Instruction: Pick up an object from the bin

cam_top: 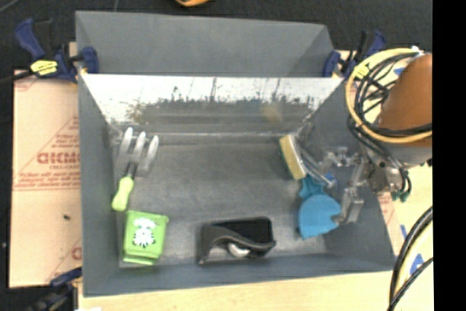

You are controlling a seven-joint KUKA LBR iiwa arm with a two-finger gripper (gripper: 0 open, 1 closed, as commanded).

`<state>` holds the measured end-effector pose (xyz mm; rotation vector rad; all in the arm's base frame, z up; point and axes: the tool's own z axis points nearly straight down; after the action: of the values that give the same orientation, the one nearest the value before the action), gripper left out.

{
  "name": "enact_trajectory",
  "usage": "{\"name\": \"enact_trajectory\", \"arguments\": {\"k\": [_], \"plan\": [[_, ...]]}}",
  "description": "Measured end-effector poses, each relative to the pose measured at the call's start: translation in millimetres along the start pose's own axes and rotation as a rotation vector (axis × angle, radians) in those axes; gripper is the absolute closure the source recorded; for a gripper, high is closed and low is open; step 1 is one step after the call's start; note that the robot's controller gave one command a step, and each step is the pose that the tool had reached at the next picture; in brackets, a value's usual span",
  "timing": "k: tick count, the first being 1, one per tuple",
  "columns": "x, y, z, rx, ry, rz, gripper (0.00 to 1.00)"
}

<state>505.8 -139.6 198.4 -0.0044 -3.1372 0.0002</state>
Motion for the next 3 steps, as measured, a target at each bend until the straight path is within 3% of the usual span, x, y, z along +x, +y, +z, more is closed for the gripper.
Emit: {"name": "enact_trajectory", "arguments": {"k": [1, 2, 3], "plan": [[27.6, -19, 118, 0.000, 0.001, 0.026, 0.00], [24.8, -18, 113, 0.002, -0.008, 0.017, 1.00], [-43.3, -2, 125, -0.006, -0.008, 0.115, 1.00]]}}
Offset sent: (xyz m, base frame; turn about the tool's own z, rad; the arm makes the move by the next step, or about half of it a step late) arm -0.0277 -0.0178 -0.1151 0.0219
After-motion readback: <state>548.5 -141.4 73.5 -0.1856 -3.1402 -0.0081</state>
